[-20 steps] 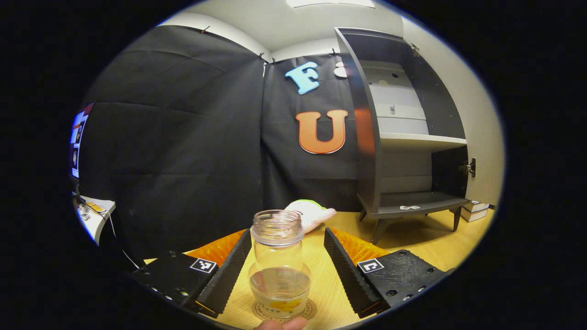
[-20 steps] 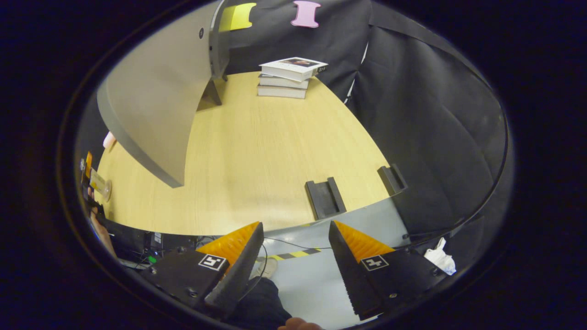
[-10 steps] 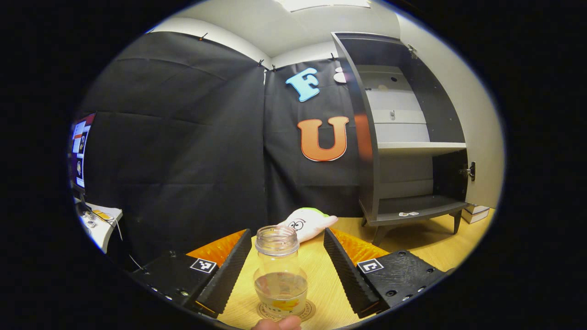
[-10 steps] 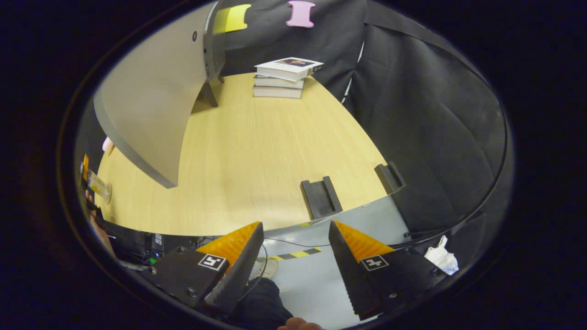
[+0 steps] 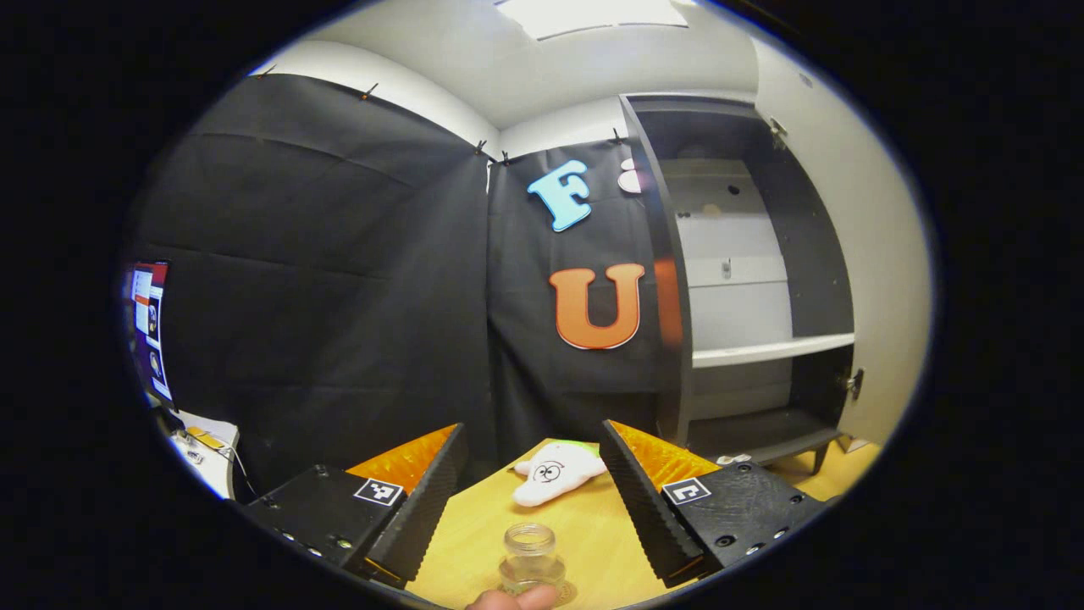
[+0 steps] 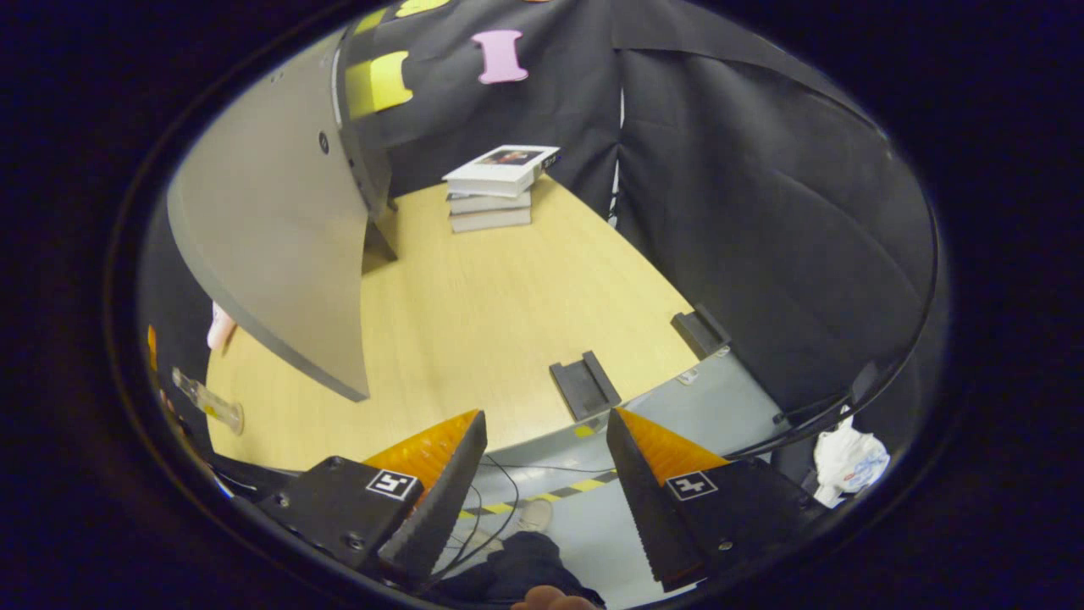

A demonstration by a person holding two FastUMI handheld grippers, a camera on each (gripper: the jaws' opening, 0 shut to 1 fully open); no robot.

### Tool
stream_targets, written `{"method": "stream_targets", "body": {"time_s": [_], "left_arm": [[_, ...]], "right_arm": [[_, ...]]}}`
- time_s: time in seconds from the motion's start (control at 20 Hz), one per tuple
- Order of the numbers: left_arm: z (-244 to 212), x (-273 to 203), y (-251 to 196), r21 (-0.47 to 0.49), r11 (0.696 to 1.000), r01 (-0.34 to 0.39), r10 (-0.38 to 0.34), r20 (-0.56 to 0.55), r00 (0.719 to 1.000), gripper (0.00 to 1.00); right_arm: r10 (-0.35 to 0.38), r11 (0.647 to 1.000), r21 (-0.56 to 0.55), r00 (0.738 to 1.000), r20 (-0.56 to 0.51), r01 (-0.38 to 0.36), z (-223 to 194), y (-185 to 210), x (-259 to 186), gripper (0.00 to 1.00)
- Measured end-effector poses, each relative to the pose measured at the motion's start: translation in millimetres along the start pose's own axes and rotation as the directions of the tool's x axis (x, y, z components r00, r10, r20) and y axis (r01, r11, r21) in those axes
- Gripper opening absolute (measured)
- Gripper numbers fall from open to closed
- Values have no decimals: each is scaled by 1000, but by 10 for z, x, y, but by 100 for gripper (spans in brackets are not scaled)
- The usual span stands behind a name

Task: Open the cabinet door with the right hand, grasp the bottle in the cabinet with the left hand and place it on the coaster, then close the cabinet door with the right hand.

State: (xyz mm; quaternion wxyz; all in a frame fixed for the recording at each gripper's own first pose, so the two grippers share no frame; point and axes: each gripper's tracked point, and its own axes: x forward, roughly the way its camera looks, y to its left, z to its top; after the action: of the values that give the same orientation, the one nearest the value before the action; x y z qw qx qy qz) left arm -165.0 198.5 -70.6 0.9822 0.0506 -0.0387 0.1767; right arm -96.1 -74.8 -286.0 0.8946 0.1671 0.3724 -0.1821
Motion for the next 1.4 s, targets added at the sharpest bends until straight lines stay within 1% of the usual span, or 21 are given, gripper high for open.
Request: {"method": "stream_targets", "body": {"time_s": [0.15,0.2,0.3,0.35,0.45,0.5,0.55,0.6,0.65,0.7,0.75,0.8,0.85,0.95,1.0,1.05,1.1,1.15,1.2,1.25,1.4], "left_arm": [[432,-165,-151,21,998,65,-65,-5,998,95],[554,-242,-245,15,995,102,-102,-11,995,95],[792,-370,-393,6,984,176,-175,-31,984,95],[887,-431,-478,1,976,217,-217,-38,975,95],[1064,-544,-563,1,964,268,-267,-52,962,95],[1111,-594,-618,2,958,287,-286,-59,956,95],[1155,-627,-666,-4,956,295,-294,-68,953,95],[1180,-676,-737,-22,951,309,-310,-78,948,95],[1205,-703,-836,-42,946,321,-323,-80,943,95],[1234,-705,-930,-53,943,328,-332,-82,940,100],[1242,-686,-1039,-59,939,339,-343,-94,935,100],[1239,-676,-1160,-66,935,349,-355,-108,929,95],[1253,-641,-1281,-76,932,356,-363,-117,925,96],[1324,-585,-1538,-104,921,376,-387,-118,915,96],[1363,-560,-1662,-109,917,384,-396,-122,910,96],[1360,-519,-1777,-104,914,391,-403,-140,904,96],[1350,-472,-1889,-100,913,397,-408,-151,901,96],[1363,-421,-1980,-96,913,397,-407,-150,901,96],[1365,-381,-2047,-95,915,391,-402,-150,903,96],[1333,-353,-2109,-97,919,382,-394,-164,904,96],[1200,-328,-2204,-121,930,347,-365,-202,909,96]], "right_arm": [[8,998,64,998,70,-13,275,-59,-233,92],[24,995,93,995,97,-33,395,-57,-326,93],[71,986,138,987,147,-92,621,-31,-526,91],[100,979,158,978,185,-130,791,7,-626,88],[159,961,178,950,269,-212,1171,92,-874,89],[196,949,177,929,313,-260,1380,163,-993,88],[241,935,165,903,355,-314,1568,246,-1124,88],[292,918,142,872,393,-371,1739,338,-1265,88],[369,893,90,833,413,-441,1886,470,-1414,88],[461,862,5,788,409,-507,1999,619,-1563,88],[543,826,-89,743,391,-556,2087,691,-1698,92],[619,781,-186,700,357,-596,2130,787,-1869,92],[673,739,-273,665,324,-615,2175,861,-1975,92],[738,670,-422,612,285,-611,2362,1088,-2182,92],[770,629,-477,579,269,-614,2445,1227,-2300,92],[794,592,-518,556,246,-618,2466,1374,-2310,92],[820,547,-555,534,207,-626,2437,1468,-2280,92],[834,512,-580,527,161,-634,2381,1527,-2236,92],[846,487,-596,515,139,-638,2389,1586,-2128,91],[856,462,-601,504,112,-652,2378,1631,-2119,91],[899,378,-548,437,25,-747,2302,1802,-2109,91]]}}
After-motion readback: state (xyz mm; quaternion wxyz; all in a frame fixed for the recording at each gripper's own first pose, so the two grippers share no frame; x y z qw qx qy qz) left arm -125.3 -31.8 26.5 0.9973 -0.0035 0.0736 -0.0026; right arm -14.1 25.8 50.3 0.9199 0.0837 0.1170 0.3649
